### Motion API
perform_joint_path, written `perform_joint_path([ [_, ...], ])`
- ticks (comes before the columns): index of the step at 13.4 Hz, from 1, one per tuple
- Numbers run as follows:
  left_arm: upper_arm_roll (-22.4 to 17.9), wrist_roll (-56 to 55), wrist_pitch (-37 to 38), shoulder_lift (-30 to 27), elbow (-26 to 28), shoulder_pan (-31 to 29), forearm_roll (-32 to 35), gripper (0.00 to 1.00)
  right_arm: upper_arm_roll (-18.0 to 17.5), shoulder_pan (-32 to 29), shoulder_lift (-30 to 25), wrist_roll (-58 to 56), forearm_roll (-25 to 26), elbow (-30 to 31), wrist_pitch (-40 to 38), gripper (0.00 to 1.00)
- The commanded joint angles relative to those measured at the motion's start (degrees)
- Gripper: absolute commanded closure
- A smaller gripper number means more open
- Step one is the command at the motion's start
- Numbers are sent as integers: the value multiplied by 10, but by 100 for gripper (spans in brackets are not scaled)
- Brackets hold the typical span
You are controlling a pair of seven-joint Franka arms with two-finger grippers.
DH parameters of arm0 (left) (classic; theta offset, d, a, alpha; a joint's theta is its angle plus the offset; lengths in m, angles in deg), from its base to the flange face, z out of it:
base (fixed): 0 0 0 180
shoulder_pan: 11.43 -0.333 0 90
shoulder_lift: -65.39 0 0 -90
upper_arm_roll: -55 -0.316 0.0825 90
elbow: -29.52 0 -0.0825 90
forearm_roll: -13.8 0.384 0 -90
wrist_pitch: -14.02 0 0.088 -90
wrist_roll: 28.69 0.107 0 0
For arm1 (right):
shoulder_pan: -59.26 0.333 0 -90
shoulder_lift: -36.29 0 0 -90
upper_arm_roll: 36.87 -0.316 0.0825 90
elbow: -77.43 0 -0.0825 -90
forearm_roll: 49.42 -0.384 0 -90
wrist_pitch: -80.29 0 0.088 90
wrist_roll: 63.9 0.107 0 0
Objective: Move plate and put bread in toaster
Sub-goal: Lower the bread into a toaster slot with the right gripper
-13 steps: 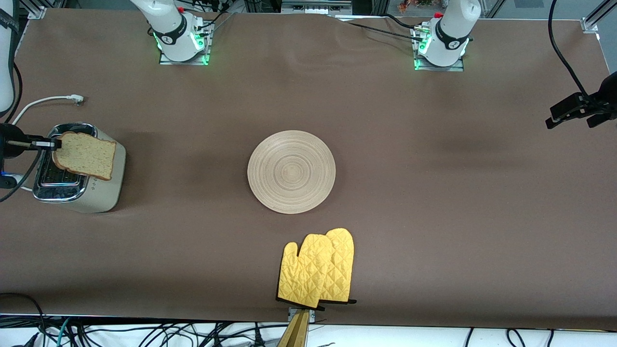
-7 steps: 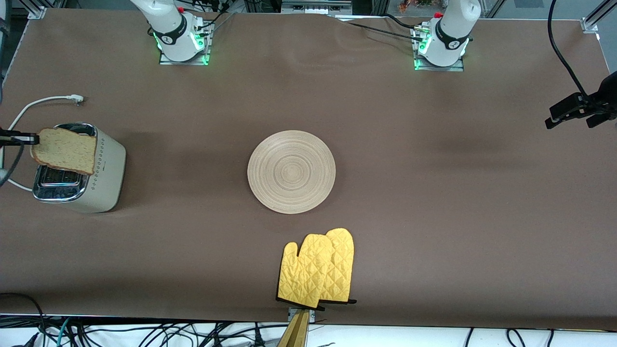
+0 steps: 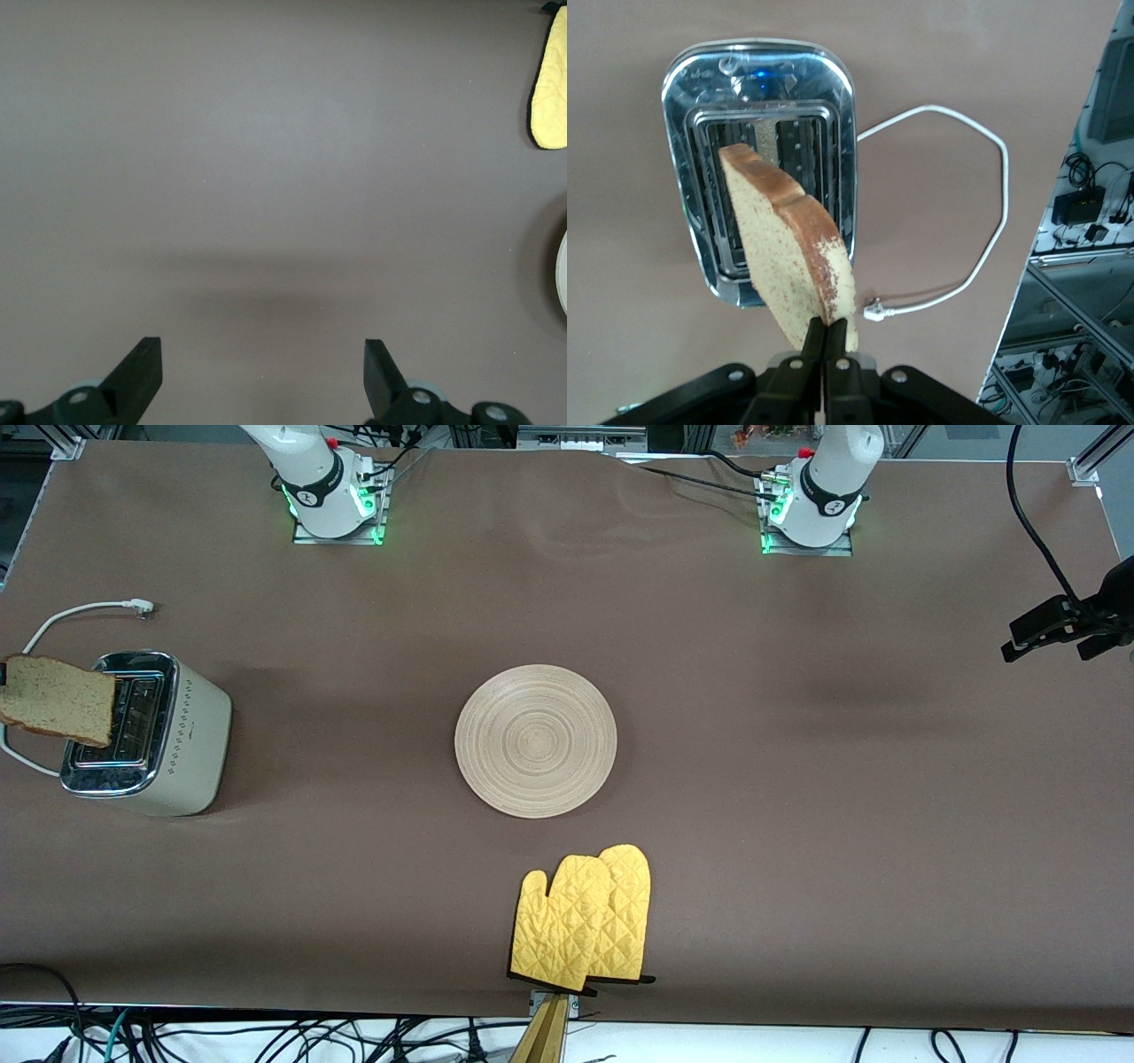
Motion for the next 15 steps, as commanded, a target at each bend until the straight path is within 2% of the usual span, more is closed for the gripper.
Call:
perform_joint_path([
  [1,3,-4,13,7,-17,1,18,0,3,2,19,0,36,-17,4,100],
  [15,9,-5,13,11,-18,3,18,0,4,-16,50,15,44,-15,34,100],
])
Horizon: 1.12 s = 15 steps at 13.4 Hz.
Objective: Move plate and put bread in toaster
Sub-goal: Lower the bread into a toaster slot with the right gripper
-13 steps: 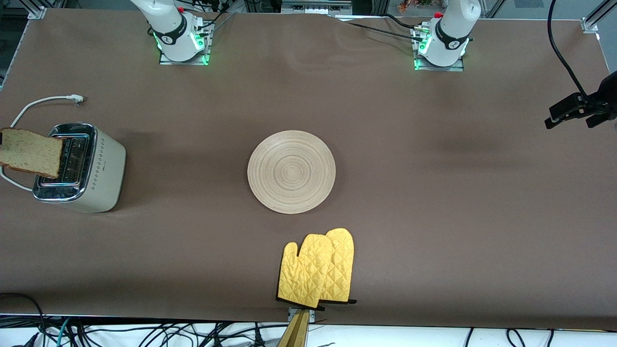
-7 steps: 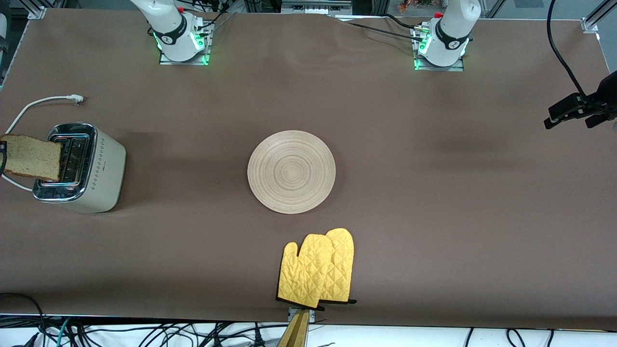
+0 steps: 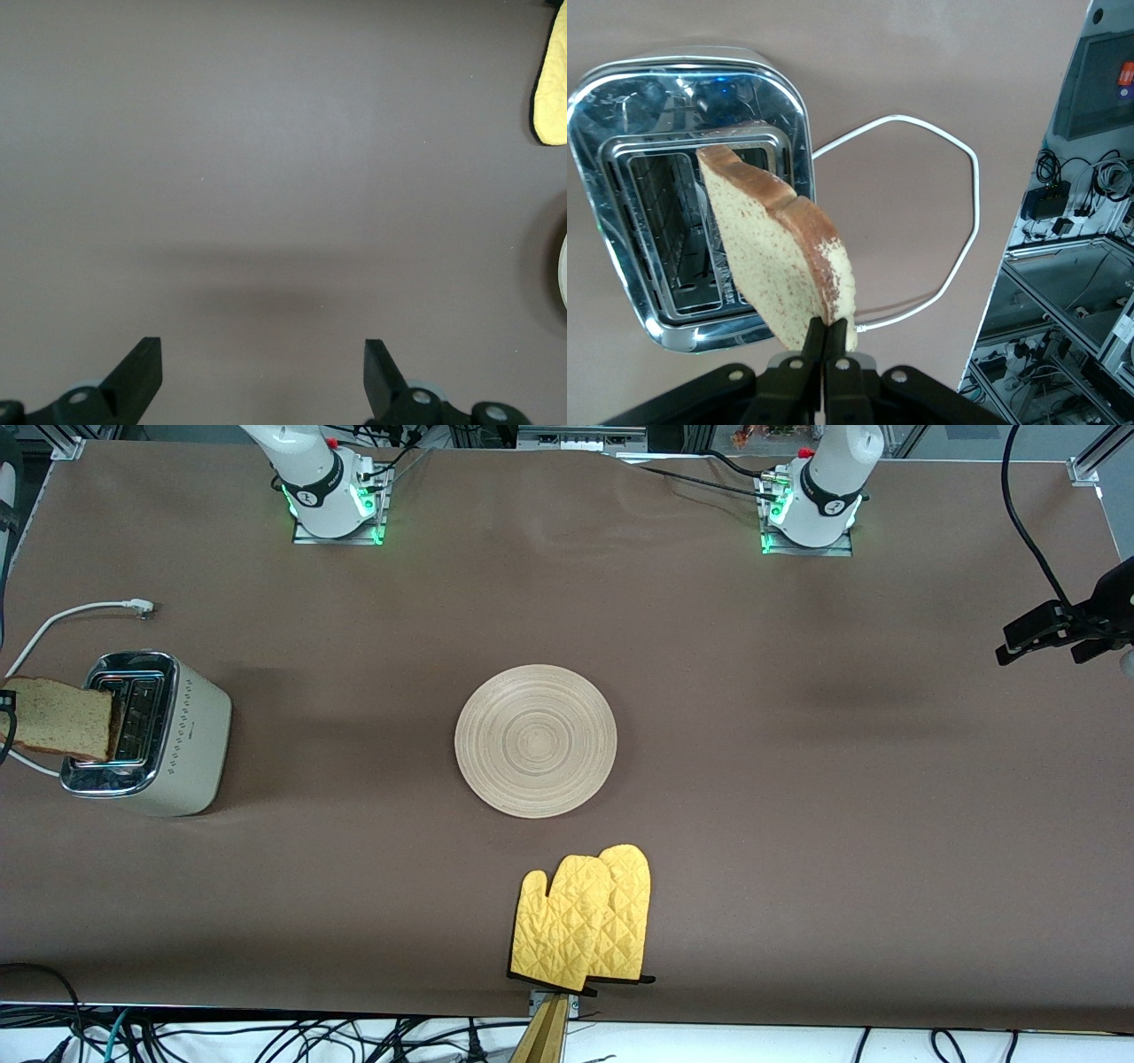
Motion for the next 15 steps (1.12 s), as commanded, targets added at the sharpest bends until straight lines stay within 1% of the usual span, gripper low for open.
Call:
perform_joint_path([
  [1,13,-5,13,5,-18,2,18,0,-3,-16,9,6,7,-13,-5,100],
  [4,14,-5,13,5,-18,2,18,0,-3,-33,15,7,6,-12,-5,100],
  [8,14,-6,13,5,-17,2,18,0,-3,-33,18,38,4,-7,-5,100],
  [15,14,-6,13,5,-17,2,18,0,-9,3,36,103,-2,-6,1,100],
])
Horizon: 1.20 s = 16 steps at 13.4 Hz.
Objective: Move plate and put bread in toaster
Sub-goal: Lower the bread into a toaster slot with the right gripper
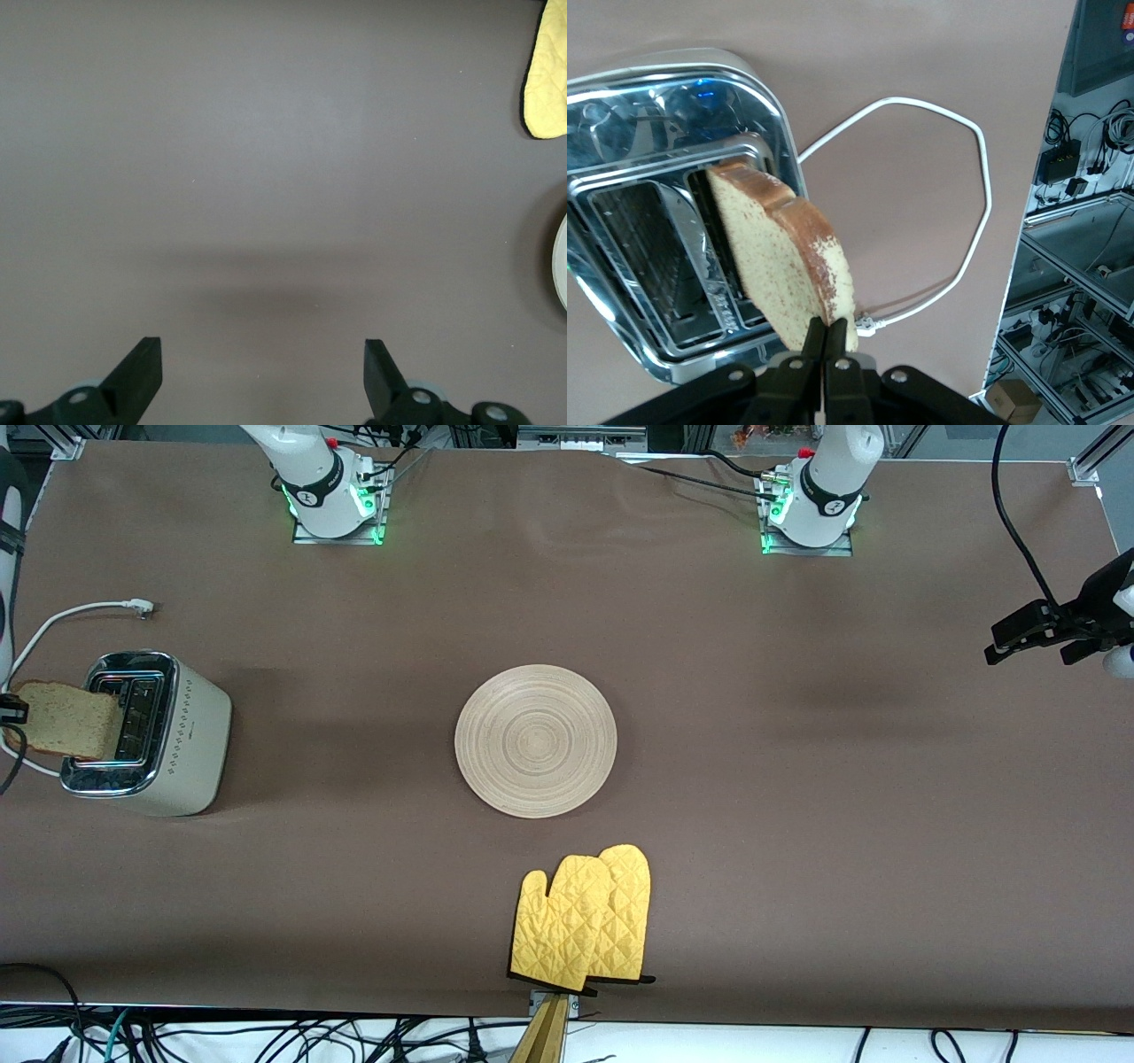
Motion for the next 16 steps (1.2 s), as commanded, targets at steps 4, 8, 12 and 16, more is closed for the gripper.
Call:
perform_joint_path([
  [4,2,-6,13,5,-17,0,18,0,-1,13,28,29,-54,-7,2,100],
  [8,2,-7,13,5,-16,0,18,0,-1,16,42,29,-60,-7,28,43],
  [12,2,-7,13,5,-16,0,18,0,-4,17,31,15,-61,-14,29,0],
  [16,2,-7,11,7,-16,0,18,0,-29,27,8,3,-61,-45,20,0],
])
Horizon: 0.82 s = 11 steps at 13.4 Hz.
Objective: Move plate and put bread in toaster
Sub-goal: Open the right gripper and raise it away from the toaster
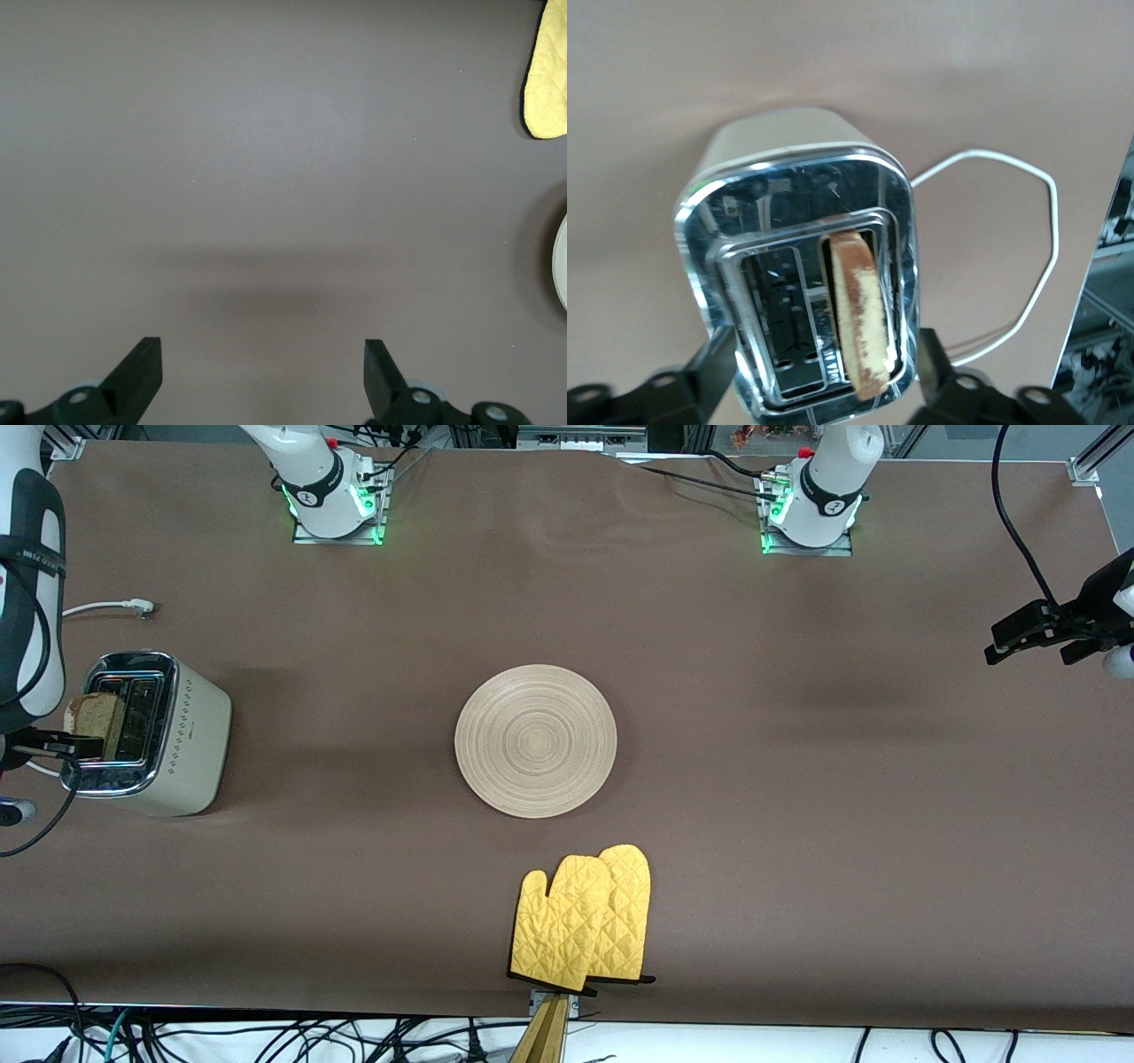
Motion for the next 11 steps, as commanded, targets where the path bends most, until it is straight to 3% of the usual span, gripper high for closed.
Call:
perform_joint_path([
  [1,2,-7,11,7,-16,1,18,0,-22,7,-27,-21,-7,-16,-11,0],
  [5,2,-7,10,7,-16,0,18,0,-105,7,-53,-19,-7,-17,-14,0],
  [11,2,-7,10,7,-16,-1,17,0,-175,17,-62,-20,-3,-16,-44,0],
])
